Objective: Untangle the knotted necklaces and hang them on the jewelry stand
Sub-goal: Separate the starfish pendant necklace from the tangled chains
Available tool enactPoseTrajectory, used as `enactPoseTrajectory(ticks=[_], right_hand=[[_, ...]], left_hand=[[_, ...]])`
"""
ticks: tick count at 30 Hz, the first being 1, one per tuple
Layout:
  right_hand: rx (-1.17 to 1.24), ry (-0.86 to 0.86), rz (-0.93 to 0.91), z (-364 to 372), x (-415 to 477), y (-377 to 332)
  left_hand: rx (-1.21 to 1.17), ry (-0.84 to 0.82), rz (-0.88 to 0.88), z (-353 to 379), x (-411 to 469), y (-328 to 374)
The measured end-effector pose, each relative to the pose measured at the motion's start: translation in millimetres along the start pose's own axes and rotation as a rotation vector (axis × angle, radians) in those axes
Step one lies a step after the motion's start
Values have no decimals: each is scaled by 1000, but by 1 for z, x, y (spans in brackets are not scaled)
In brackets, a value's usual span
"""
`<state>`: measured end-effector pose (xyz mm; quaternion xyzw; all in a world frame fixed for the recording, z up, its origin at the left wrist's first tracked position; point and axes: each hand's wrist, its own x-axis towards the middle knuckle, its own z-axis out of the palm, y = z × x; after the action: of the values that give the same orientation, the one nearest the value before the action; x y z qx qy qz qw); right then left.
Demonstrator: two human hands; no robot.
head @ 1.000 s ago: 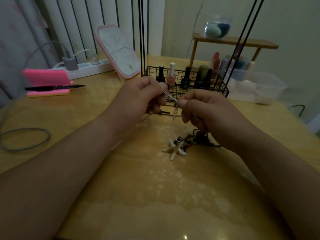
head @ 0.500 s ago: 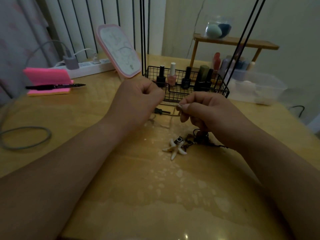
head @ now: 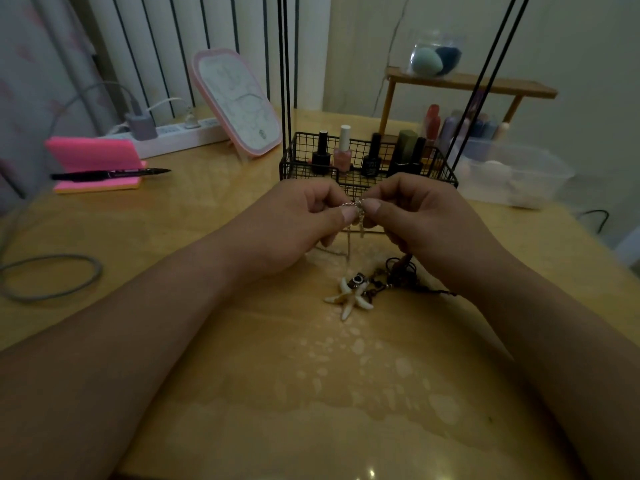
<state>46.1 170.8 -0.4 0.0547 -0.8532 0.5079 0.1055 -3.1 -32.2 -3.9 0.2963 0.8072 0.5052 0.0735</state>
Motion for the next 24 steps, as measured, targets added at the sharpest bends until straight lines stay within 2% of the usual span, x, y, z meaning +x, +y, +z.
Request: enactPoseTrajectory(ticks=[7,16,24], right_hand=[[77,-28,0,-1,0,-1],[158,-43,-48,-1,-1,-3],[95,-51,-67,-1,-2,-3]], left_hand=[[-100,-5,-51,-1,1,-1],[-76,-14,-25,-1,1,-2],[-62,-27,-5,0,2,-3]])
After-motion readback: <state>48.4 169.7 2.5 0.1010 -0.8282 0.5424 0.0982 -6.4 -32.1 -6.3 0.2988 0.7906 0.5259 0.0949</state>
